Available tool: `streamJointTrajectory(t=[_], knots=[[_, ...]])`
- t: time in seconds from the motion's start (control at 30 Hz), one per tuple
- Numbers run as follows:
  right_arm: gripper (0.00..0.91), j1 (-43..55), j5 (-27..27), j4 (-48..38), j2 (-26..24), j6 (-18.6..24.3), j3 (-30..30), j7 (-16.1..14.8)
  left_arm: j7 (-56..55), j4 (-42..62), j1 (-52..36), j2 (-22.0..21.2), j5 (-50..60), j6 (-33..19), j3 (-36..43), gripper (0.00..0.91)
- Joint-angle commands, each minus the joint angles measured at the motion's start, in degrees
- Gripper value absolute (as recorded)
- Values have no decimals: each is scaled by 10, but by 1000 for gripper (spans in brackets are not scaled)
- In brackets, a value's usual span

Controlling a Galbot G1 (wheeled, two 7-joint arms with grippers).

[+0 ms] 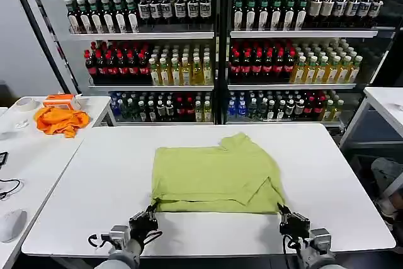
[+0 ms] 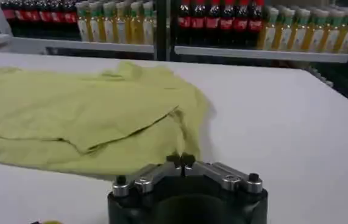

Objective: Fold and organize the clothes.

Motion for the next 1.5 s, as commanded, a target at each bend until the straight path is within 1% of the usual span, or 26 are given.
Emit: streamJointTrajectory(t=[0.03, 0.23, 0.43, 0.63, 0.67, 0.7, 0.73, 0.77, 0.83, 1.0, 1.1, 1.2, 1.27, 1.33, 1.37, 1.4, 1.5], knots=[[0, -104, -20, 52, -10, 4, 30, 0, 0, -80, 91, 6, 2, -2, -40, 20], [0, -140, -28, 57, -20, 5, 52, -1, 0, -105, 136, 16, 1, -2, -62, 20], [0, -168, -42, 76, -12, 6, 48, 2, 2, -129, 189, 15, 13, -3, -56, 20], [0, -181, -69, 76, 1, 7, 40, 1, 3, -126, 194, 15, 17, -3, -54, 20], [30, -180, -72, 75, 4, 4, 39, 3, 3, -126, 193, 15, 16, -2, -54, 20], [202, -179, -75, 74, 6, 3, 39, 4, 3, -128, 195, 16, 16, 0, -54, 20], [433, -178, -75, 75, 7, 2, 39, 4, 3, -133, 199, 17, 17, 3, -54, 50], [907, -176, -75, 77, 7, 3, 40, 4, 3, -136, 201, 17, 17, 4, -54, 413], [907, -171, -76, 82, 6, 10, 46, 2, 3, -146, 209, 18, 18, 6, -54, 907], [907, -152, -74, 105, -3, 17, 64, 1, 3, -166, 220, 20, 19, 8, -64, 907], [907, -125, -57, 114, -10, 17, 71, 5, 3, -183, 216, 26, 9, 11, -74, 907], [907, -87, -32, 109, -15, 19, 66, 14, 3, -197, 202, 29, -3, 10, -83, 907], [907, -44, -13, 88, -21, 13, 53, 18, 1, -188, 162, 38, -19, 11, -88, 907], [907, 59, 20, 33, -24, -9, 12, 29, -2, -158, 102, 56, -33, 9, -85, 907], [907, 79, 31, 17, -25, -11, 0, 32, -3, -144, 87, 59, -36, 8, -82, 907], [907, 133, 54, -7, -26, -22, -20, 39, -6, -127, 61, 70, -43, 8, -77, 907], [907, 242, 88, -72, -24, -37, -77, 50, -14, -73, 4, 81, -55, 11, -52, 907]])
